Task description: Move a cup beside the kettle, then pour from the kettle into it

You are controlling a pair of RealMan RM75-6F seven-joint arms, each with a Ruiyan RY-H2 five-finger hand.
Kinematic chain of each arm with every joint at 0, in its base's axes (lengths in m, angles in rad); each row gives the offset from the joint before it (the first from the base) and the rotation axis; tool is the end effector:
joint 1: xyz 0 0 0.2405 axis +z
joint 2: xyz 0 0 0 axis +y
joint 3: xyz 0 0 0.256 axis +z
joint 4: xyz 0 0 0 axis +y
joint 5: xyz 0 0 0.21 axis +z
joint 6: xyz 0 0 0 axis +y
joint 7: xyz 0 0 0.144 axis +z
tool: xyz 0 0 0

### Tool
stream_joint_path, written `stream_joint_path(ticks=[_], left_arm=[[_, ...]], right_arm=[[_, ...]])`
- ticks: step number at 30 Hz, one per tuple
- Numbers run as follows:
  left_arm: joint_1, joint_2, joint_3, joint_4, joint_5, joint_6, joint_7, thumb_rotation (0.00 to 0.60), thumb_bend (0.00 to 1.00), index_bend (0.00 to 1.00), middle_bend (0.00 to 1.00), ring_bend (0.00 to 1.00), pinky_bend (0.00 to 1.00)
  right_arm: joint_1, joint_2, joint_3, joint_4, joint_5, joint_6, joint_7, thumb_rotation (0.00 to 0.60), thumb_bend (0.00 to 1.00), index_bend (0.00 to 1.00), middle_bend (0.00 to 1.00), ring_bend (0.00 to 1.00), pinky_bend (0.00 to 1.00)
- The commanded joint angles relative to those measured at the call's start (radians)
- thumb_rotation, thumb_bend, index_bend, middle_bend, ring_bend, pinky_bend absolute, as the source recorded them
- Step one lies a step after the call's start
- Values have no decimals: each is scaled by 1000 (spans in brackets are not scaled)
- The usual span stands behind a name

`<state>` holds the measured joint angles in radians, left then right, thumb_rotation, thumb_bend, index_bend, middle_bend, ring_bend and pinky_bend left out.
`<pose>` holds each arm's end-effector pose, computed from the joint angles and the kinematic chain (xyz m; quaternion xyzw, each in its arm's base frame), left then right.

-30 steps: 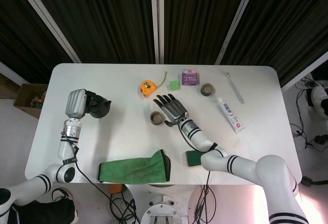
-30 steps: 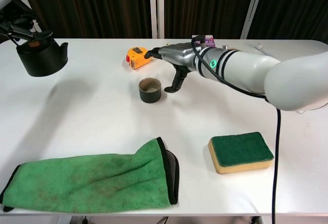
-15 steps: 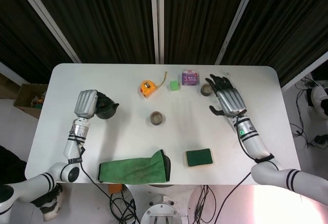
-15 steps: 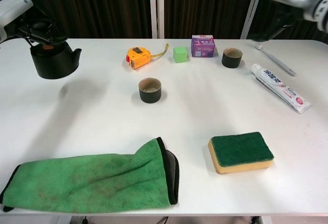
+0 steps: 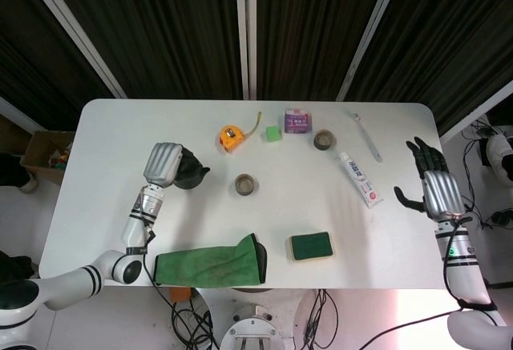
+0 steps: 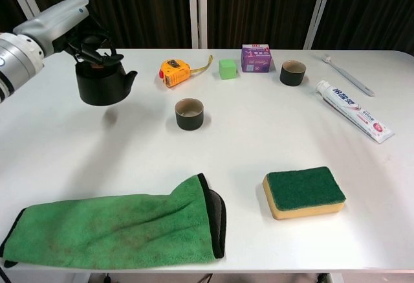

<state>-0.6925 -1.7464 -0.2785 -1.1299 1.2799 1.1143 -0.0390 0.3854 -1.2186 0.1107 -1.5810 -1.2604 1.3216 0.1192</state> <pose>-0.1659 0.3750 -0.0161 -0.6202 -0.4152 -0.5044 0.4342 -0.2711 -0.2818 0.1270 0.5631 -0.4483 0.4607 0.5194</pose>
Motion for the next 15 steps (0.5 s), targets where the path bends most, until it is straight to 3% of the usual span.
stream_joint_path(ticks=[1,15], left_arm=[[-15,-17,0,11,5,-8,8,600,351,1000,1000,1000,711],[-60,-57,-2,41,1,-32,52,600,352,1000,1000,1000,711]], right_arm=[[-34,-3,-14,-13,-21,32,2,600,273,0,0,0,0],[-97,8,-12,-53,-53,73,-51,600,273,0,0,0,0]])
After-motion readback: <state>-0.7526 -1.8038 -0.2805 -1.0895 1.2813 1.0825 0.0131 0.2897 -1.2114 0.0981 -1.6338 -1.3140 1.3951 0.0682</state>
